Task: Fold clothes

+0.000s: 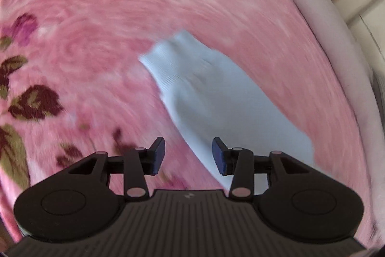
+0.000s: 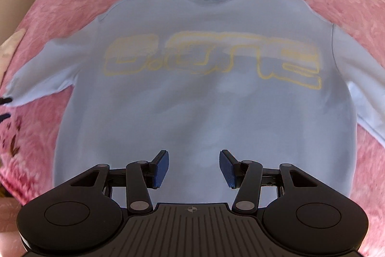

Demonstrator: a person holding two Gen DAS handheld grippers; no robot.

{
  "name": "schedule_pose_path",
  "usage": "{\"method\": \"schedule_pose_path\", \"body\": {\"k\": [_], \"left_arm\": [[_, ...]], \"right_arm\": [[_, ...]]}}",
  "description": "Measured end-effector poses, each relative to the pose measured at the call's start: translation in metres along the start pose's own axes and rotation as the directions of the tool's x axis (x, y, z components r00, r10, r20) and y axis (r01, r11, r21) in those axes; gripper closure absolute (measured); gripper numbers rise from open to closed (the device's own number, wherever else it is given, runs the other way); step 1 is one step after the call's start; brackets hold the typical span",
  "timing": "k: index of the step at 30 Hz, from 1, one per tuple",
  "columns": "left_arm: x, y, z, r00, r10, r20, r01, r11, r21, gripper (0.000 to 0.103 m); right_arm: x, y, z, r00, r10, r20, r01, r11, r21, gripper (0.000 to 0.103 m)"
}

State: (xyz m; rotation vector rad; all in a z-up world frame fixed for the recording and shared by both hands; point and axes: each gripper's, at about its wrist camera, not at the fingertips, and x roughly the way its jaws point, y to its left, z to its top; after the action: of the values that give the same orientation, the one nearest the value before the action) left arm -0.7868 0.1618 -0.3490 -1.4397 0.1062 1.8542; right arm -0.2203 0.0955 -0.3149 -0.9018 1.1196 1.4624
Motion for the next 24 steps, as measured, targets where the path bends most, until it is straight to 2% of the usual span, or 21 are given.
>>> {"method": "schedule_pose_path", "body": {"k": [3,6,7,8,10,11,13,14,16,17,18,20,21,22,23,24], "left_arm": [[0.014,0.021,0.008,0.999,-0.044,0.029,0.047,0.991,-0.126,0.065],[0.021,0.025,0.011,0.993,-0.08,0.089,0.093,0.983,-0.16,0.067],[0.021,0.021,0.012,0.992,-0.078,0.104,0.091,0.988,-0.127,0.074],[0.021,0.016,0.013,0.99,-0.078,0.119,0.089,0.992,-0.094,0.1],[0.011,-0.01,0.012,0.981,-0.092,0.172,0.085,0.995,0.05,0.1],[0.002,-0.027,0.01,0.972,-0.104,0.21,0.076,0.988,0.137,0.1],[-0.021,-0.066,-0.003,0.947,-0.189,0.258,0.099,0.941,0.325,0.1],[-0.036,-0.088,-0.013,0.932,-0.26,0.254,0.142,0.904,0.404,0.101],[-0.064,-0.126,-0.038,0.895,-0.403,0.193,0.257,0.817,0.516,0.102],[-0.073,-0.144,-0.06,0.876,-0.467,0.121,0.332,0.765,0.551,0.102],[-0.082,-0.162,-0.081,0.849,-0.526,0.047,0.405,0.707,0.579,0.101],[-0.101,-0.198,-0.125,0.777,-0.621,-0.107,0.543,0.575,0.612,0.099],[-0.098,-0.21,-0.148,0.752,-0.63,-0.194,0.601,0.534,0.595,0.092],[-0.095,-0.221,-0.171,0.721,-0.634,-0.28,0.656,0.494,0.571,0.091],[-0.086,-0.23,-0.198,0.709,-0.609,-0.356,0.688,0.486,0.539,0.09],[-0.077,-0.23,-0.215,0.715,-0.57,-0.404,0.693,0.503,0.517,0.088]], "right_arm": [[0.01,-0.001,0.01,1.0,-0.016,0.001,0.016,1.0,-0.007,0.052],[0.018,0.0,0.013,1.0,-0.031,-0.004,0.031,0.999,-0.022,0.052],[0.02,-0.001,0.012,0.999,-0.035,-0.009,0.035,0.999,-0.024,0.052],[0.021,-0.002,0.011,0.999,-0.039,-0.014,0.039,0.999,-0.023,0.052],[0.022,-0.004,0.007,0.999,-0.041,-0.022,0.041,0.999,-0.017,0.052],[0.021,-0.006,0.006,0.999,-0.047,-0.023,0.047,0.999,-0.015,0.052],[0.018,-0.012,0.003,0.998,-0.055,-0.02,0.055,0.998,-0.004,0.052],[0.015,-0.015,0.003,0.998,-0.058,-0.018,0.058,0.998,0.004,0.052],[0.011,-0.024,0.002,0.998,-0.062,-0.012,0.063,0.998,0.021,0.052],[0.009,-0.029,0.002,0.997,-0.073,-0.007,0.073,0.997,0.029,0.052],[0.007,-0.035,0.002,0.997,-0.083,-0.003,0.083,0.996,0.037,0.052],[-0.003,-0.047,0.003,0.994,-0.105,0.019,0.103,0.993,0.064,0.052],[-0.007,-0.055,0.002,0.994,-0.105,0.033,0.102,0.991,0.086,0.052],[-0.012,-0.062,0.002,0.993,-0.106,0.048,0.1,0.989,0.108,0.052],[-0.014,-0.071,0.001,0.992,-0.11,0.054,0.102,0.985,0.138,0.052],[-0.016,-0.079,0.001,0.992,-0.117,0.056,0.106,0.98,0.169,0.052]]}}
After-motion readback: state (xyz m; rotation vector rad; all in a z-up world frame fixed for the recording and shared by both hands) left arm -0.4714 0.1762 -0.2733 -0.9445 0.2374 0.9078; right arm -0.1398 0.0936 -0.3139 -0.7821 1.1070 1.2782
